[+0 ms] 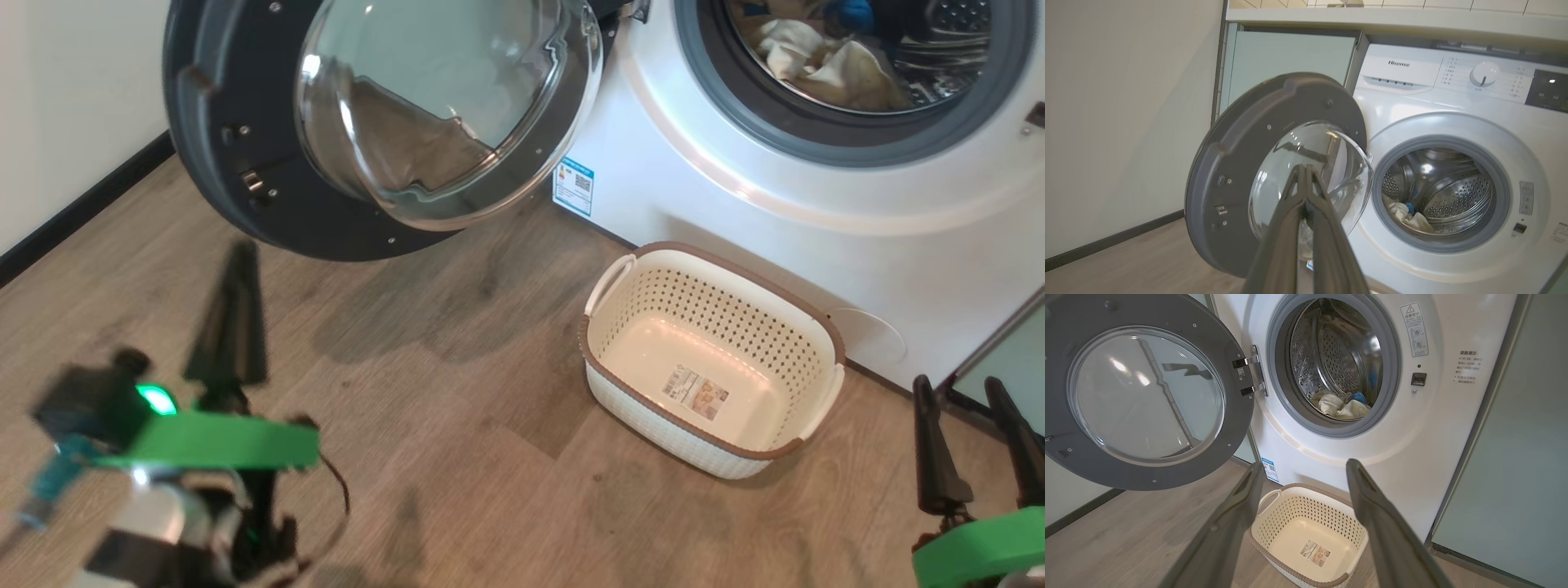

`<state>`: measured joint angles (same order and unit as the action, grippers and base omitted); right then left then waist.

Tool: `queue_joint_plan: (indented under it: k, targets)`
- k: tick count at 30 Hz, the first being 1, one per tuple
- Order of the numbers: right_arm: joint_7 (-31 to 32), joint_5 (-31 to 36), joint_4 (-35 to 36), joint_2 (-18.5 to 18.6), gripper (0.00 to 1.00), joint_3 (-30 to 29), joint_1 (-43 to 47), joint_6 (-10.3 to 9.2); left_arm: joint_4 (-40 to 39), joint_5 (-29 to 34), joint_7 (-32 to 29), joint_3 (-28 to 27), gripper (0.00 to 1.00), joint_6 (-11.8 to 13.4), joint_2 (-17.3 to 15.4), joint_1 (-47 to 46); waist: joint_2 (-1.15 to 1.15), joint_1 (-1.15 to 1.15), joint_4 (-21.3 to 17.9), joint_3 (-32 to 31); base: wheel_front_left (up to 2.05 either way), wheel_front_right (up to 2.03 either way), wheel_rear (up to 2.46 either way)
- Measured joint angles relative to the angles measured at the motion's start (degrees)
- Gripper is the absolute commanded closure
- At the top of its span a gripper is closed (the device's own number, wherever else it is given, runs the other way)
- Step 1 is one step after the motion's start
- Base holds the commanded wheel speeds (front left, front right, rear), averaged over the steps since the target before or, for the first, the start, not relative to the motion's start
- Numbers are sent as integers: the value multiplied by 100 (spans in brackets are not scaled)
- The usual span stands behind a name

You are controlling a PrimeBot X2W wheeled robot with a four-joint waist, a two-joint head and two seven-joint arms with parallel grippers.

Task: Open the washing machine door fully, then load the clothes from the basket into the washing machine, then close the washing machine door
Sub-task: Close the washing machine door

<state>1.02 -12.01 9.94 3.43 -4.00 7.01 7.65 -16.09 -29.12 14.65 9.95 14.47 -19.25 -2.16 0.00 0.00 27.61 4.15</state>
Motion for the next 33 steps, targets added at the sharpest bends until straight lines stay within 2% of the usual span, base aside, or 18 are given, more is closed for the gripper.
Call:
queue_joint_plan:
  k: [3, 6, 10, 15, 18, 24, 27, 29, 33]
  targets:
    - [2, 0, 22, 2, 0, -4, 55, 0, -234, -275, 4, -382, 100, -279, -42, -331, 0, 0, 74, -14, 0, 0, 0]
    - [54, 0, 33, 3, 0, -3, 112, 0, -375, -525, 5, -753, 100, -514, -242, -790, 0, 0, 131, -25, 0, 0, 0]
    - [60, 0, 104, 4, 0, 5, 110, 0, -465, -858, -101, -1146, 100, -737, -602, -1610, 0, 0, 172, -18, 0, 0, 0]
    - [111, 0, 119, 16, 0, 30, 110, 0, -296, -1579, -486, -1436, 100, -953, -825, -2740, 0, 0, 163, 23, 0, 0, 0]
    - [112, 0, 147, 43, 0, 43, 110, 0, 235, -2131, -708, -1644, 100, -1042, -881, -3322, 0, 0, 144, 63, 0, 0, 0]
    - [180, -27, 179, 168, 0, 100, 109, 0, 1826, -3308, -1213, -2092, 100, -1343, -923, -4090, 0, 0, 45, 144, 0, 0, 0]
    - [236, -48, 182, 191, 0, 124, 107, 0, 2580, -3657, -1490, -2257, 100, -1397, -1059, -4317, 0, 0, -29, 191, 0, 0, 0]
    - [266, -57, 204, 230, 0, 160, 104, 0, 3248, -4014, -1830, -2407, 100, -1535, -1201, -4458, 0, 0, -121, 248, 0, 0, 0]
    - [337, -57, 271, 337, 0, 152, 99, 0, 3963, -4266, -2207, -2482, 100, -1621, -1341, -4506, 0, 1, -224, 374, 0, 0, 0]
